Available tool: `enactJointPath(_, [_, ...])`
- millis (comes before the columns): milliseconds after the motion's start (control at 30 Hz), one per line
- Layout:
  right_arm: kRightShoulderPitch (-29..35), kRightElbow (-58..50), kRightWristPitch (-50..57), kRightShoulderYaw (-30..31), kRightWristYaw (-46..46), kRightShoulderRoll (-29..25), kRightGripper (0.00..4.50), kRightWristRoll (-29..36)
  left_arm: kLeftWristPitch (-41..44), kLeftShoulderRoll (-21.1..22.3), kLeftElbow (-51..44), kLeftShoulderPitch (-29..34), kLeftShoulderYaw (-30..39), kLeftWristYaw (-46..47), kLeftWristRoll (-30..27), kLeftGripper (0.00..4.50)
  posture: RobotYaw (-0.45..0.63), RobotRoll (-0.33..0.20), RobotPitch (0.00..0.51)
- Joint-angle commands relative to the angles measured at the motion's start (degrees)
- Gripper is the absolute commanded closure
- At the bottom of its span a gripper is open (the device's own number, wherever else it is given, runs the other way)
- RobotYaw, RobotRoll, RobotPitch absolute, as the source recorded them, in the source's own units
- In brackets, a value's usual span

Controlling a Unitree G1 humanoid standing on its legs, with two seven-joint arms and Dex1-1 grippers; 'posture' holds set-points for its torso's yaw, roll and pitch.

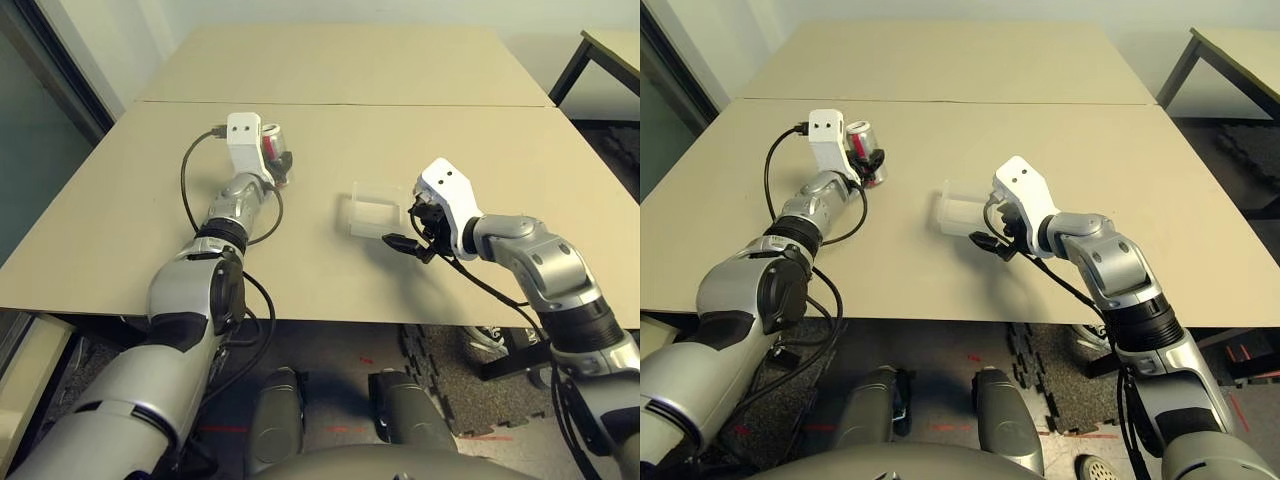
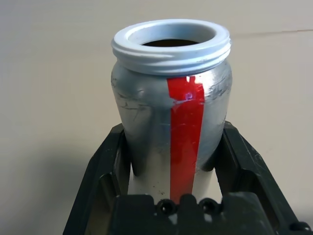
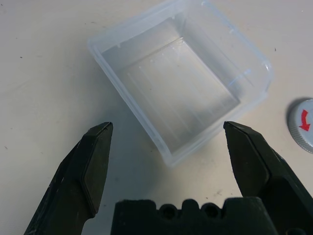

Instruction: Pour the medicine from the bottle into the box.

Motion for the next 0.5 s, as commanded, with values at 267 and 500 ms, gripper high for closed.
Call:
enactJointPath(267, [0.30, 1.19, -0.85, -0.57, -1.12, 1.03, 0.00, 0.13, -31.63, 5.43, -0.28, -15.98, -51.27, 0.30, 49.33, 1.88, -0.22, 0.000, 0.070])
enactJointPath(500, [0.40, 2.61, -2.42, -1.16, -2.76, 3.02, 0.00, 0.04, -29.82, 2.03, 1.60, -20.31, -68.14, 13.50, 66.04, 1.88, -0.24, 0.000, 0.065])
